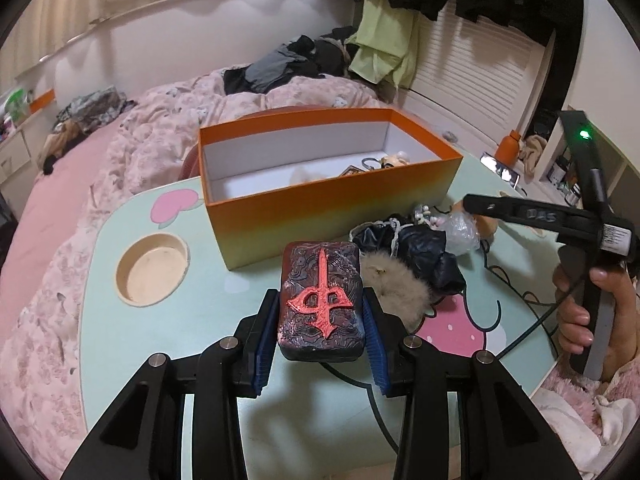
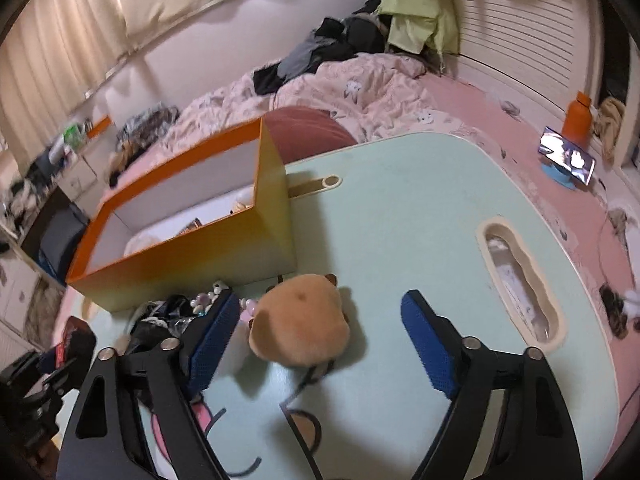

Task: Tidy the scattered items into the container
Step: 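Grasp the dark red-symbol case with the left tool while the right grasps the brown round plush, then drop the dark case into the box with the left tool while the right drops the brown plush in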

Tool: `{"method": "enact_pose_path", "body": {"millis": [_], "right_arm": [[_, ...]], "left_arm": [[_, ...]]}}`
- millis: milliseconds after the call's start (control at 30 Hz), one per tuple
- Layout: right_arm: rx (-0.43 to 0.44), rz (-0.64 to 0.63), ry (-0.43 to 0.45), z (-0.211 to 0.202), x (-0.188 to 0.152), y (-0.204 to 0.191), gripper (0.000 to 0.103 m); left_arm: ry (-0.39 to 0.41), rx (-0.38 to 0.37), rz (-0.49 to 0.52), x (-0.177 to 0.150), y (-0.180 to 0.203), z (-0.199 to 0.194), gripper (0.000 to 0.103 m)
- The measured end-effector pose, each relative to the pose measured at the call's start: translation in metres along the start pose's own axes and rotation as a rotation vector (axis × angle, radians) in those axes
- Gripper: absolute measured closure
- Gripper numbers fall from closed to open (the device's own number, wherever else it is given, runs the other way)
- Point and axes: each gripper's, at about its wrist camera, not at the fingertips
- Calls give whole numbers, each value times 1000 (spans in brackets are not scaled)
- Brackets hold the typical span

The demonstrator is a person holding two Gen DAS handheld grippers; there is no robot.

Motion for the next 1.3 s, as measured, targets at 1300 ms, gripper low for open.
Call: {"method": "enact_pose_path", "body": {"millis": [1300], "right_arm": [[107, -126, 98, -1, 65, -76, 53]], "left_arm": [[66, 61, -160, 105, -31, 49, 32]]}}
Point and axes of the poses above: each gripper's, at about its wrist camera, not at the fingertips, and z roughly the way its jaws point, y to its right, x to its top, and after that the axes turned 12 degrees about -x, right-handed
